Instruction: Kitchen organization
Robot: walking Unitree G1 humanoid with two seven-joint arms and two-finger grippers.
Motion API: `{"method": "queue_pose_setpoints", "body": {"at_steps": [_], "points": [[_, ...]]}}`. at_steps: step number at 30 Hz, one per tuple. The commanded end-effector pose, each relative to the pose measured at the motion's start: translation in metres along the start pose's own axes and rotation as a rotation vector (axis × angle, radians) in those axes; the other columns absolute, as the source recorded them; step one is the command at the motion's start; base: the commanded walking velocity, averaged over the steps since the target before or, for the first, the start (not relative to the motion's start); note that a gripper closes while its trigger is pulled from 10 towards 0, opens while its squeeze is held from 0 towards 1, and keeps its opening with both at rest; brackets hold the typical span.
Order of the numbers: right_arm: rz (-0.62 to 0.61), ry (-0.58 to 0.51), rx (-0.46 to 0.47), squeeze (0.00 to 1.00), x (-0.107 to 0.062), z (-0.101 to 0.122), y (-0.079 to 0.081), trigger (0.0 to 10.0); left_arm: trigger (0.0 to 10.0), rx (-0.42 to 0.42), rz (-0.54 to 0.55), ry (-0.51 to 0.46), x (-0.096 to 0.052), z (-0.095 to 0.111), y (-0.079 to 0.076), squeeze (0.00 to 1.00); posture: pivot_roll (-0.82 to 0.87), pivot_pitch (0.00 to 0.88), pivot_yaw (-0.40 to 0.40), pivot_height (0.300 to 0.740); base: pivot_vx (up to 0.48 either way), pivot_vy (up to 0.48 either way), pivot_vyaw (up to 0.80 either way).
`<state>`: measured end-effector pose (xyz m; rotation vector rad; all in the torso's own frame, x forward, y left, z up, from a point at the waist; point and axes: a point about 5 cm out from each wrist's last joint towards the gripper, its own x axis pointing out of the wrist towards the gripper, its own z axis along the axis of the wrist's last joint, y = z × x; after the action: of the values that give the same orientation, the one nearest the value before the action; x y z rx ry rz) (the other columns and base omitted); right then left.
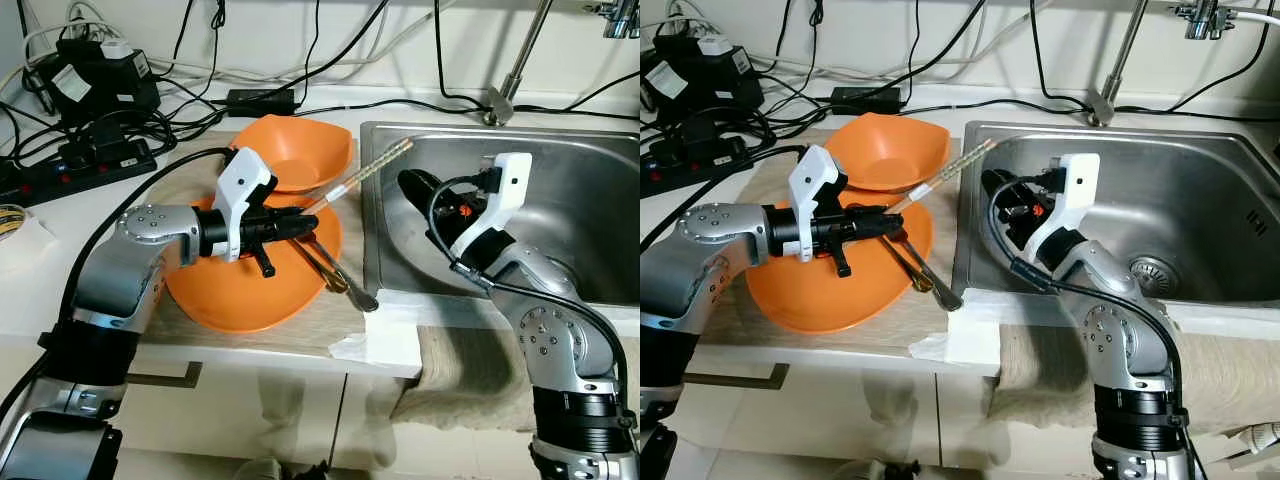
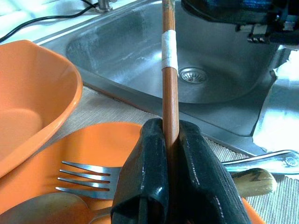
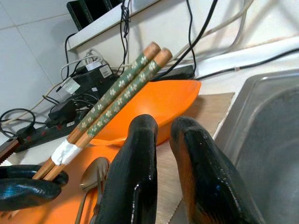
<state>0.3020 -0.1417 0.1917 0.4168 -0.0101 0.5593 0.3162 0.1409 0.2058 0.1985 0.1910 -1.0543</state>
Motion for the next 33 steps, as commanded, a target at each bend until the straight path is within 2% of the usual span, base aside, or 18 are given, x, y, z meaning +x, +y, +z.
{"method": "queue_pose_setpoints", "body": {"at_steps": [1, 3, 8, 9, 10, 22, 29, 30, 31, 32, 33], "points": [[-0.007, -0.009, 0.024, 0.00, 0.001, 0.004, -0.001, 10.0, 0.0, 0.009, 0.007, -0.022, -0.002, 0.007, 0.001, 0.00, 0.05, 0.000, 0.017, 0.740, 0.000, 0.000, 0.00], [-0.011, -0.007, 0.101, 0.00, 0.002, 0.000, -0.001, 10.0, 0.0, 0.003, 0.007, -0.029, -0.002, 0.009, 0.000, 0.00, 0.05, 0.000, 0.018, 0.740, 0.000, 0.000, 0.00], [-0.006, 0.000, 0.163, 0.00, 0.006, -0.007, 0.003, 10.0, 0.0, -0.002, -0.001, -0.038, 0.000, 0.010, -0.002, 0.00, 0.05, 0.000, 0.020, 0.740, 0.000, 0.000, 0.00], [-0.003, 0.006, 0.158, 0.25, 0.007, -0.009, 0.004, 10.0, 0.0, -0.002, -0.003, -0.038, 0.001, 0.010, -0.002, 0.00, 0.05, 0.000, 0.021, 0.740, 0.000, 0.000, 0.00], [0.001, 0.014, 0.149, 1.00, 0.007, -0.010, 0.005, 10.0, 0.0, -0.001, -0.004, -0.037, 0.001, 0.010, -0.003, 0.00, 0.05, 0.000, 0.021, 0.740, 0.000, 0.000, 0.00], [0.026, 0.049, 0.071, 1.00, 0.006, -0.011, 0.010, 10.0, 0.0, -0.004, -0.001, -0.028, 0.002, 0.008, -0.003, 0.00, 0.05, 0.000, 0.019, 0.740, 0.000, 0.000, 0.00], [0.044, 0.020, 0.054, 1.00, 0.009, -0.005, 0.016, 10.0, 0.0, 0.005, -0.025, -0.031, 0.006, 0.007, -0.010, 0.00, 0.05, 0.000, 0.018, 0.740, 0.000, 0.000, 0.00], [0.044, 0.020, 0.055, 0.96, 0.010, -0.005, 0.017, 10.0, 0.0, 0.004, -0.026, -0.030, 0.006, 0.007, -0.010, 0.00, 0.05, 0.000, 0.018, 0.740, 0.000, 0.000, 0.00], [0.051, 0.020, 0.063, 0.51, 0.010, -0.005, 0.018, 10.0, 0.0, -0.001, -0.025, -0.027, 0.007, 0.005, -0.010, 0.00, 0.05, 0.000, 0.017, 0.740, 0.000, 0.000, 0.00], [0.057, 0.021, 0.069, 0.16, 0.010, -0.004, 0.018, 10.0, 0.0, -0.003, -0.025, -0.026, 0.008, 0.004, -0.011, 0.00, 0.05, 0.000, 0.017, 0.740, 0.000, 0.000, 0.00], [0.061, 0.021, 0.075, 0.00, 0.010, -0.004, 0.019, 10.0, 0.0, -0.006, -0.025, -0.025, 0.009, 0.003, -0.011, 0.00, 0.05, 0.000, 0.016, 0.740, 0.000, 0.000, 0.00]]}}
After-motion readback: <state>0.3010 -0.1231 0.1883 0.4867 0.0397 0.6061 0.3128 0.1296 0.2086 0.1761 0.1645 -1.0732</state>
